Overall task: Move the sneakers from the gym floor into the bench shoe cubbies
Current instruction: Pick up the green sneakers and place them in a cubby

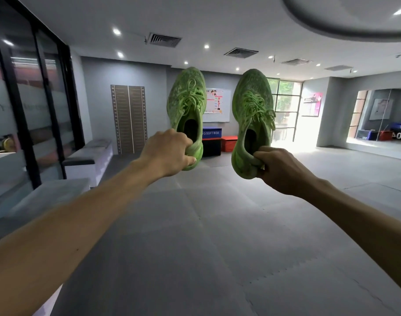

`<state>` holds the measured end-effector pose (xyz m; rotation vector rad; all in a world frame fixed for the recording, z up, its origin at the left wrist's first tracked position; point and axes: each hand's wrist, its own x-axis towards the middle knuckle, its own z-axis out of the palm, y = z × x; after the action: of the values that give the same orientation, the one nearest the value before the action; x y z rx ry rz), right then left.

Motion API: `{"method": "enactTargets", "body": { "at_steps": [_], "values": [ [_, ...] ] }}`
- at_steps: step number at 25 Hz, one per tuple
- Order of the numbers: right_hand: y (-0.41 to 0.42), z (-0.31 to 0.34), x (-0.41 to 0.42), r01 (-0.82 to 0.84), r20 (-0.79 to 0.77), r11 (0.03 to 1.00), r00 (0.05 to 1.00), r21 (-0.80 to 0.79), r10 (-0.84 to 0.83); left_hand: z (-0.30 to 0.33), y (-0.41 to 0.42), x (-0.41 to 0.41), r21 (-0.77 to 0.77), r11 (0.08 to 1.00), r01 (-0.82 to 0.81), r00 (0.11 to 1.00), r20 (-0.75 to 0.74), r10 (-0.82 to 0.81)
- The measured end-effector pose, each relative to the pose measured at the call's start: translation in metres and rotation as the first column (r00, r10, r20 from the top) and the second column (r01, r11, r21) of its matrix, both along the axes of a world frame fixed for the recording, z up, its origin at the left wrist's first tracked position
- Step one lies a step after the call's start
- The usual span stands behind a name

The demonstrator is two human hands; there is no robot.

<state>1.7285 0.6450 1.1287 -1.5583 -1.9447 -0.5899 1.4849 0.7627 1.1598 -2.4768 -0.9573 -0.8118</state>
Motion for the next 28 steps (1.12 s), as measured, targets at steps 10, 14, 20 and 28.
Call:
{"method": "enactTargets", "body": {
  "at_steps": [10,14,20,28],
  "values": [
    [0.263,-0.003,0.115,-0.082,0.001,0.996,0.997,-0.038,0.082,-0.003,0.245,0.103,0.016,0.996,-0.085,0.996,-0.007,0.086],
    [0.378,0.006,0.161,-0.113,0.009,0.992,0.993,-0.048,0.114,-0.002,0.346,0.138,0.010,0.989,-0.145,0.989,-0.001,0.145],
    [0.534,-0.003,0.203,-0.154,0.012,0.986,0.988,-0.060,0.155,-0.012,0.486,0.172,0.006,0.978,-0.207,0.978,-0.001,0.207],
    [0.752,0.001,0.244,-0.165,0.003,0.986,0.986,-0.040,0.165,0.000,0.702,0.212,0.021,0.973,-0.230,0.973,-0.006,0.230]
  ]
}}
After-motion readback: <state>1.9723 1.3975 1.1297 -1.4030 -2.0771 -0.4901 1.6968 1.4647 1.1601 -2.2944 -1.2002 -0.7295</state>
